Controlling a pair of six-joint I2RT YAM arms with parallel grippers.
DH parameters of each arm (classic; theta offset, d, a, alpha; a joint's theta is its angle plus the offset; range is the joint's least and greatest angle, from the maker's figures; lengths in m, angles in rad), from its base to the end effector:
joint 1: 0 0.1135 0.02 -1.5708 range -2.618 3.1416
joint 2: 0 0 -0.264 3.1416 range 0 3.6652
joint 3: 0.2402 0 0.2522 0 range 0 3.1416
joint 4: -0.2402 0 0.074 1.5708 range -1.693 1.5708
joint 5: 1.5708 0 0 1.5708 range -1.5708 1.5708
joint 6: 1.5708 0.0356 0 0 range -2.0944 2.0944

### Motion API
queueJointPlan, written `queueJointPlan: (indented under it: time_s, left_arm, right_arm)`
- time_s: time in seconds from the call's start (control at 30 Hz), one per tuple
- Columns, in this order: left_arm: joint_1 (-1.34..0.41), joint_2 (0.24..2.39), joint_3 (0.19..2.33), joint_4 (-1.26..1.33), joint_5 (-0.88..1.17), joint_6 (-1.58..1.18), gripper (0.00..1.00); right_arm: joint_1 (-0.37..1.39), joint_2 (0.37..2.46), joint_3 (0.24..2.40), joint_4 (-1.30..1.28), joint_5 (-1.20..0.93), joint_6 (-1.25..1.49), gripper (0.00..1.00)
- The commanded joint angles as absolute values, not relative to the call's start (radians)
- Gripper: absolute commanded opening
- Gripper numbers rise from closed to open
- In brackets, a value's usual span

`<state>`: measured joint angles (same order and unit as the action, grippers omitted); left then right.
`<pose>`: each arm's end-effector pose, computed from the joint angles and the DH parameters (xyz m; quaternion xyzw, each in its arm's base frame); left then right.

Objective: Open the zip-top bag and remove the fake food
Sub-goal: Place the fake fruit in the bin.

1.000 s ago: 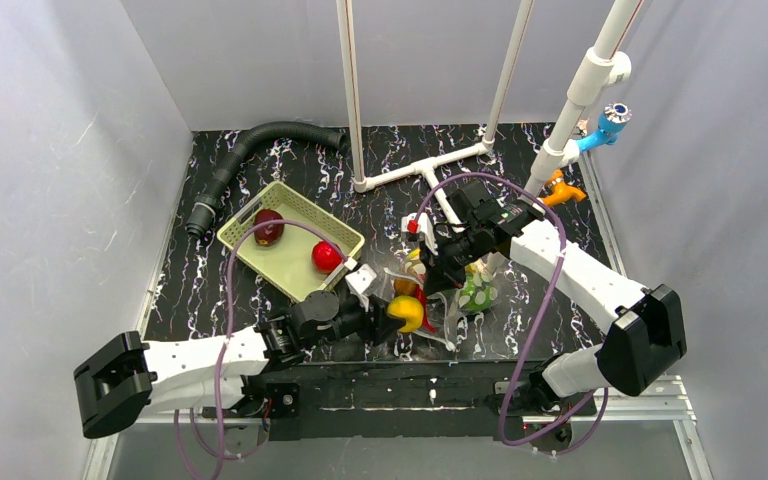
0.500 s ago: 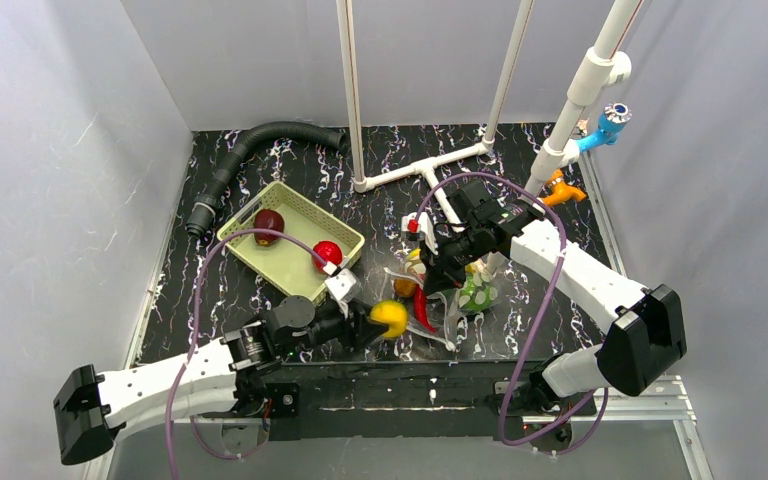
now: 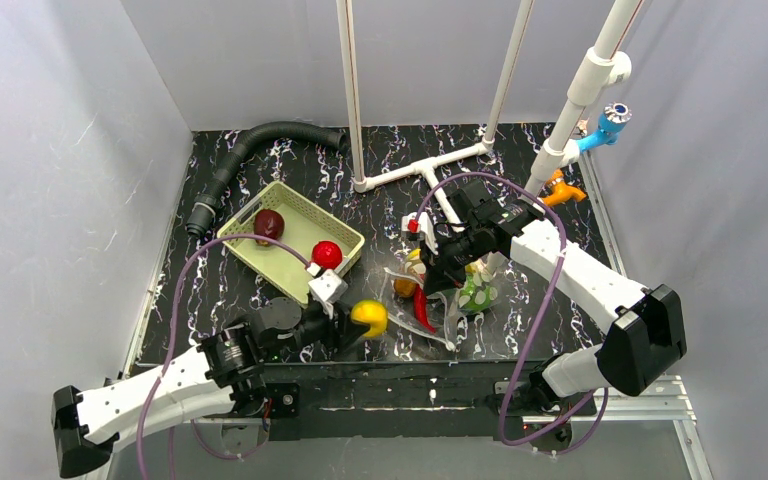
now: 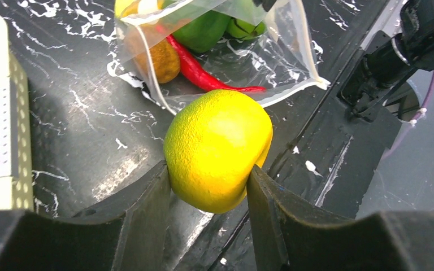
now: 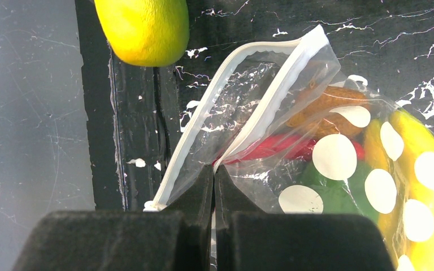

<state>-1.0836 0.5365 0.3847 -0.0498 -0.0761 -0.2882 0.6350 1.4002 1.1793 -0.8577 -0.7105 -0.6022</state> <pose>0.0734 -0.1327 0.2488 0.2776 0.7230 -0.3774 0.5077 0.2077 0.1818 0.2895 -0.5963 0.6917 0.3410 0.2228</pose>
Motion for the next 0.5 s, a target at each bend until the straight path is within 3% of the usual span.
queueJointPlan:
  time_s: [0.0,0.47]
  left_arm:
    - [-1.068,0.500,0.429,-0.144,-0.128,-0.273,0.00]
    - [-0.904,0.499,0.476,-0.190,-0.083,-0.250,0.00]
  right_arm:
    - [0.629,1.385,1.175,-0.844,-0.729,-0.599,0.01]
    - [0.627,1.387,1.175,-0.844,-0.729,-0.600,0.01]
